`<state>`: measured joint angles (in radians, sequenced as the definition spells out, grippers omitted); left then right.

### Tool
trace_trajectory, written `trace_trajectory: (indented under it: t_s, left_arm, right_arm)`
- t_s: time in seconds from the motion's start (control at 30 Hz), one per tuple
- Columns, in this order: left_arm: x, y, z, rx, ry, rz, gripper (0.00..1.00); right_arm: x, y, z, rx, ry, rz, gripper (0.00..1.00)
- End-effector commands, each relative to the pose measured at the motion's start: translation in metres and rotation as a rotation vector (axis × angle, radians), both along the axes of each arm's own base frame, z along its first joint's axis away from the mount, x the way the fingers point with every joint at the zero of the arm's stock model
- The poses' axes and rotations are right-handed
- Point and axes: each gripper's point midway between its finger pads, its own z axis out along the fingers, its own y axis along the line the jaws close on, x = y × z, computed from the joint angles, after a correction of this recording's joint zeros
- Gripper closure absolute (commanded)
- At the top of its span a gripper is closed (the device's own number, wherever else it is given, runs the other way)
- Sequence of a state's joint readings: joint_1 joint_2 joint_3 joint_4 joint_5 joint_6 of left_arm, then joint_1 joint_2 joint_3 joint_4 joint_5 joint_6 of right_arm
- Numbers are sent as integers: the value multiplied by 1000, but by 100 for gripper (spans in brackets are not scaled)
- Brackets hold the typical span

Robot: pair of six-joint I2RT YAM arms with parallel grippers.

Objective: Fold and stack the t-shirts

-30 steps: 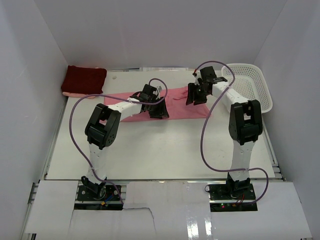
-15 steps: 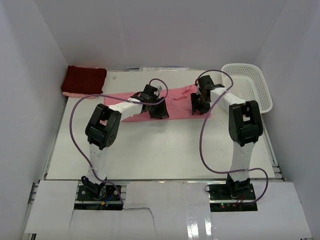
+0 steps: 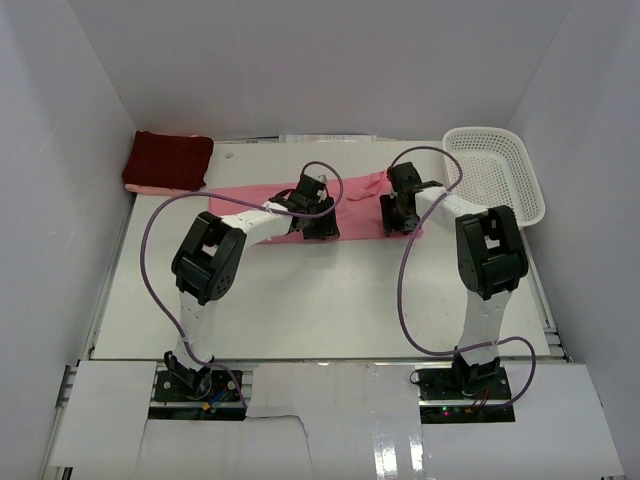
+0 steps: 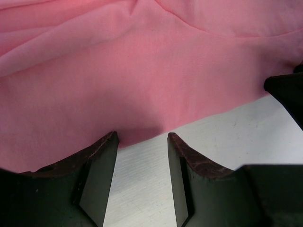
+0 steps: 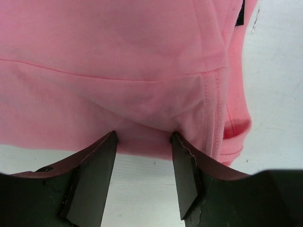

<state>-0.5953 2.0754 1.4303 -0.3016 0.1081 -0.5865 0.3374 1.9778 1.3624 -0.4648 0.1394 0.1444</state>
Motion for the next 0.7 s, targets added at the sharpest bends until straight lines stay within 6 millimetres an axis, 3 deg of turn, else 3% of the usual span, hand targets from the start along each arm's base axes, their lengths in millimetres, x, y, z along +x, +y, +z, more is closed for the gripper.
trace_trajectory:
  t_s: [0.0,0.17,0.37,0.67]
  left_arm:
    - [-68,27,-55,177,219,-13,42]
    - [-93,24,-52,189,244,-31,42]
    - [-136,18,-47,186,302,-55,42]
    - [-190,17,-29,197,328,-46,41]
  right_arm:
    - [-57,-21,-33,-101,184,-10,44]
    - [-82,-34,-29,-146,239,-24,43]
    - [-110,-49,-20,-187,275,-38,42]
    - [-168,-70,-17,-318,400,-91,38]
